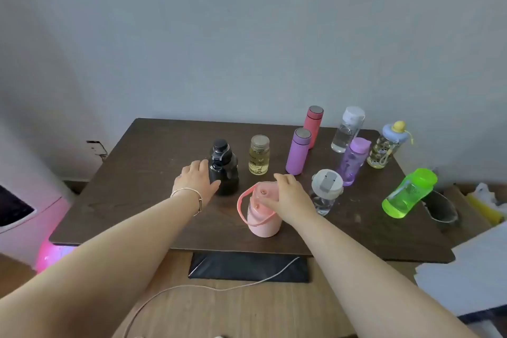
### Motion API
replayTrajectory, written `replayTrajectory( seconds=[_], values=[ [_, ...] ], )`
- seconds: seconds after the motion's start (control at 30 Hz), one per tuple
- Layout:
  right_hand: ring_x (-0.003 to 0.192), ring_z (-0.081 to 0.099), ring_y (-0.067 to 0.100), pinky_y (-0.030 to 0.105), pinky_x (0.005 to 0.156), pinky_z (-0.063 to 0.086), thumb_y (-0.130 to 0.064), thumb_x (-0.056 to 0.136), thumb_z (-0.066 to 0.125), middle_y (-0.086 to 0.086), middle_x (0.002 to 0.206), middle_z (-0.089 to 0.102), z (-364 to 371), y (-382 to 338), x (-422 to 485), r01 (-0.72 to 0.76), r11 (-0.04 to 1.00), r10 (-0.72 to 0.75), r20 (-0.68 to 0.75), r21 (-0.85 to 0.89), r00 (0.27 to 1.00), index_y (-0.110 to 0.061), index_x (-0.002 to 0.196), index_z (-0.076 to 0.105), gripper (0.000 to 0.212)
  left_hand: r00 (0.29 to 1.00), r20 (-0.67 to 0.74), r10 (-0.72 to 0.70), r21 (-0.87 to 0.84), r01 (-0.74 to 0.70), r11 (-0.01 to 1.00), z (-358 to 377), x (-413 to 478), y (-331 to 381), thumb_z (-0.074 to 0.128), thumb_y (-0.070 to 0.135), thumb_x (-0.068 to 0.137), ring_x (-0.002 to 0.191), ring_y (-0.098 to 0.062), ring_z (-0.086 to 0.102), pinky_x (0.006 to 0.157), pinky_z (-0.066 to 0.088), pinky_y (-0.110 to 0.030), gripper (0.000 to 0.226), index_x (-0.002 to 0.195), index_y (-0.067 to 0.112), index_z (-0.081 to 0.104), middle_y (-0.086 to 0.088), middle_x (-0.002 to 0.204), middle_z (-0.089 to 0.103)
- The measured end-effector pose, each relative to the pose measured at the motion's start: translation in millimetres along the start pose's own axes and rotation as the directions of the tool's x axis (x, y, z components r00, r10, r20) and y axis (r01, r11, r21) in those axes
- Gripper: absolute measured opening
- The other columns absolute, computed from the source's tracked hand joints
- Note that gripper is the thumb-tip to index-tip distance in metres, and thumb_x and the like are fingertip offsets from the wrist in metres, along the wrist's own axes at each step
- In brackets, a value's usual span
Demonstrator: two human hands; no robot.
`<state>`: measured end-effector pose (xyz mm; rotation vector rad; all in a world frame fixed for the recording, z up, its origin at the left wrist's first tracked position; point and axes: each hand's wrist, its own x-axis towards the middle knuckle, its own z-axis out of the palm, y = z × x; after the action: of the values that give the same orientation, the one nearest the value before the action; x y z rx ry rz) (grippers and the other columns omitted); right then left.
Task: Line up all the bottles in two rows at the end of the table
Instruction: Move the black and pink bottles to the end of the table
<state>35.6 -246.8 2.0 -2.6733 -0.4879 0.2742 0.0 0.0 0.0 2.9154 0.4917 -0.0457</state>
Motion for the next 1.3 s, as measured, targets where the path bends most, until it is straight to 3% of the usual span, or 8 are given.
replayTrajectory(
  seconds=[0.2, 0.33, 0.47, 0.7, 0.9, 1.17, 1.3],
  values=[
    [0.132, 0.042, 0.024, 0.036, 0.102, 0.043, -0.063, 0.082, 0.062, 0.004, 0.149, 0.034, 35.0, -15.9, 14.7, -0.204, 0.976, 0.204, 0.000, 0.070, 0.979, -0.024, 0.150, 0.028, 0.085, 0.998, 0.066, 0.001, -0.205, 0.012, 0.979, 6.5, 56.2, -15.3, 0.055, 0.052, 0.093, 0.136, -0.032, 0.035, 0.102, 0.042, -0.046, 0.075, 0.151, 0.015, 0.023, -0.007, 0.154, 0.032],
    [0.124, 0.049, 0.024, 0.031, 0.097, 0.046, -0.064, 0.078, 0.065, 0.005, 0.141, 0.040, 50.4, -21.8, 14.6, -0.248, 0.959, 0.262, -0.098, 0.135, 0.960, -0.024, 0.146, 0.031, 0.086, 0.994, 0.104, 0.017, -0.343, 0.019, 0.939, 15.6, 88.1, -19.6, 0.061, 0.052, 0.090, 0.138, -0.031, 0.035, 0.105, 0.041, -0.049, 0.082, 0.152, 0.015, 0.021, -0.008, 0.155, 0.032],
    [0.122, 0.051, 0.023, 0.030, 0.094, 0.046, -0.063, 0.075, 0.068, 0.003, 0.139, 0.038, 58.1, -25.7, 17.6, -0.295, 0.940, 0.314, -0.096, 0.173, 0.944, -0.026, 0.146, 0.029, 0.089, 0.989, 0.137, 0.049, -0.451, 0.018, 0.893, 27.4, 107.2, -20.8, 0.067, 0.052, 0.085, 0.135, -0.029, 0.041, 0.104, 0.043, -0.049, 0.085, 0.151, 0.018, 0.027, -0.005, 0.152, 0.038],
    [0.118, 0.052, 0.022, 0.028, 0.091, 0.048, -0.058, 0.072, 0.075, 0.004, 0.137, 0.038, 63.1, -24.0, 17.5, -0.267, 0.955, 0.284, -0.133, 0.130, 0.950, -0.022, 0.147, 0.028, 0.096, 0.995, 0.095, 0.031, -0.590, 0.031, 0.807, 39.2, 109.9, -17.6, 0.073, 0.046, 0.083, 0.127, -0.029, 0.049, 0.103, 0.043, -0.043, 0.080, 0.147, 0.020, 0.033, -0.005, 0.142, 0.050],
    [0.112, 0.055, 0.022, 0.026, 0.083, 0.044, -0.058, 0.072, 0.074, 0.002, 0.133, 0.040, 61.3, -23.4, 23.7, -0.278, 0.949, 0.301, -0.158, 0.151, 0.941, -0.024, 0.146, 0.031, 0.091, 0.999, 0.049, -0.001, -0.620, 0.031, 0.784, 39.0, 105.7, -13.7, 0.072, 0.042, 0.084, 0.114, -0.027, 0.057, 0.087, 0.041, -0.032, 0.066, 0.139, 0.024, 0.041, -0.001, 0.129, 0.061],
    [0.116, 0.055, 0.024, 0.031, 0.088, 0.047, -0.060, 0.073, 0.071, 0.001, 0.137, 0.038, 46.6, -15.0, 46.2, -0.278, 0.947, 0.294, -0.087, 0.159, 0.952, -0.027, 0.145, 0.030, 0.089, 0.997, -0.036, -0.064, -0.654, 0.025, 0.756, 40.5, 99.5, -7.0, 0.073, 0.037, 0.084, 0.108, -0.024, 0.058, 0.086, 0.043, -0.031, 0.057, 0.133, 0.022, 0.046, 0.003, 0.121, 0.061],
    [0.114, 0.056, 0.025, 0.033, 0.087, 0.046, -0.061, 0.073, 0.069, -0.001, 0.136, 0.040, 40.3, -13.8, 62.1, -0.259, 0.949, 0.273, -0.058, 0.180, 0.960, -0.030, 0.145, 0.032, 0.087, 0.987, -0.060, -0.147, -0.675, 0.068, 0.734, 42.9, 99.0, -14.0, 0.073, 0.040, 0.081, 0.097, -0.023, 0.060, 0.080, 0.044, -0.033, 0.043, 0.116, 0.026, 0.051, 0.008, 0.105, 0.063]
  ],
)
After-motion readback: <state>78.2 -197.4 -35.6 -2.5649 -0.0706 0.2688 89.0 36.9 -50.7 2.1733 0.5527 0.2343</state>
